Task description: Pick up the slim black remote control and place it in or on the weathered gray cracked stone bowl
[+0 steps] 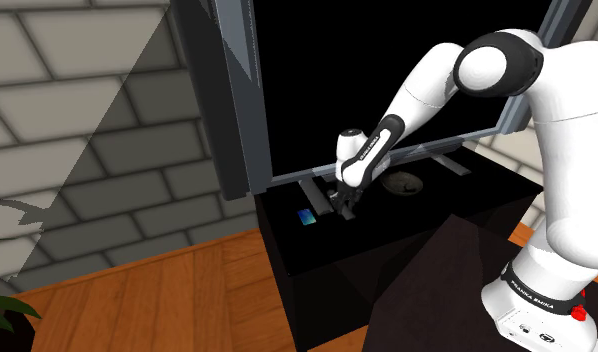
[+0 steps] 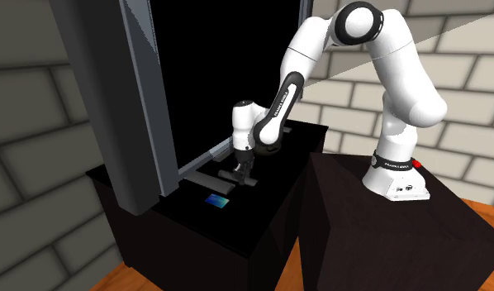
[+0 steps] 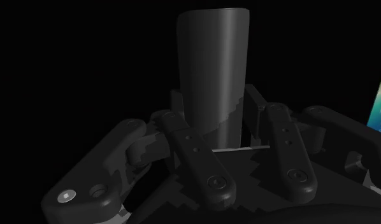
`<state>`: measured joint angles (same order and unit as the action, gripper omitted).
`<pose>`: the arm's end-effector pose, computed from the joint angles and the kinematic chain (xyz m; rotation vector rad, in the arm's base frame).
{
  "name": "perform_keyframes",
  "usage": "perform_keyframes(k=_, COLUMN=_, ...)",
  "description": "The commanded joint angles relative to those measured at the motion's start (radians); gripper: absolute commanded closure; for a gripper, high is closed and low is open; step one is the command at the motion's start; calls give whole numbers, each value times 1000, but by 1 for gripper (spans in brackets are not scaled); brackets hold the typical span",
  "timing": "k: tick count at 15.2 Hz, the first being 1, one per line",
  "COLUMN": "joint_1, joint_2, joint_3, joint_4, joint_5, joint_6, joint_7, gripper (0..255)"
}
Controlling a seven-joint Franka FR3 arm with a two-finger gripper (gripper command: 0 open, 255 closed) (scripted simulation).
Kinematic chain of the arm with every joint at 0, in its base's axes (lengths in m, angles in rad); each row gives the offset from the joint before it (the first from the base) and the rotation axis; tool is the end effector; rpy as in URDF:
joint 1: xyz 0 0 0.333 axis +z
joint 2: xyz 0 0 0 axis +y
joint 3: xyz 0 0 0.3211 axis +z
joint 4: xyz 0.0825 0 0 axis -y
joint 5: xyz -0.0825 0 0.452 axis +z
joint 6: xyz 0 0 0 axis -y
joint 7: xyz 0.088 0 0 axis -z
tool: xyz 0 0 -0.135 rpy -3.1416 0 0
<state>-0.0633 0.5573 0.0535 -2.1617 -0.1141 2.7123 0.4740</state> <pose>0.5877 0.0003 0.0484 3.0636 -0.6018 -0.0003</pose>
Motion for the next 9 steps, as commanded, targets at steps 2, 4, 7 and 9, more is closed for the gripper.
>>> perform_keyframes(k=2, joint_1=-4, joint_2=-35, joint_3=4, joint_4=-9, joint_5=4, joint_6=-27, joint_7=-4, gripper=255)
perform_keyframes(k=4, joint_1=-6, joint_2=-60, joint_3=8, joint_4=-15, joint_5=8, joint_6=-47, joint_7=-7, gripper=255)
perform_keyframes(k=7, joint_1=-10, joint_2=-98, joint_3=13, joint_4=-22, joint_5=14, joint_6=-77, joint_7=-12, gripper=255)
perform_keyframes(k=9, joint_1=-12, joint_2=-122, joint_3=16, joint_4=-26, joint_5=17, joint_6=-97, joint_7=-15, gripper=255)
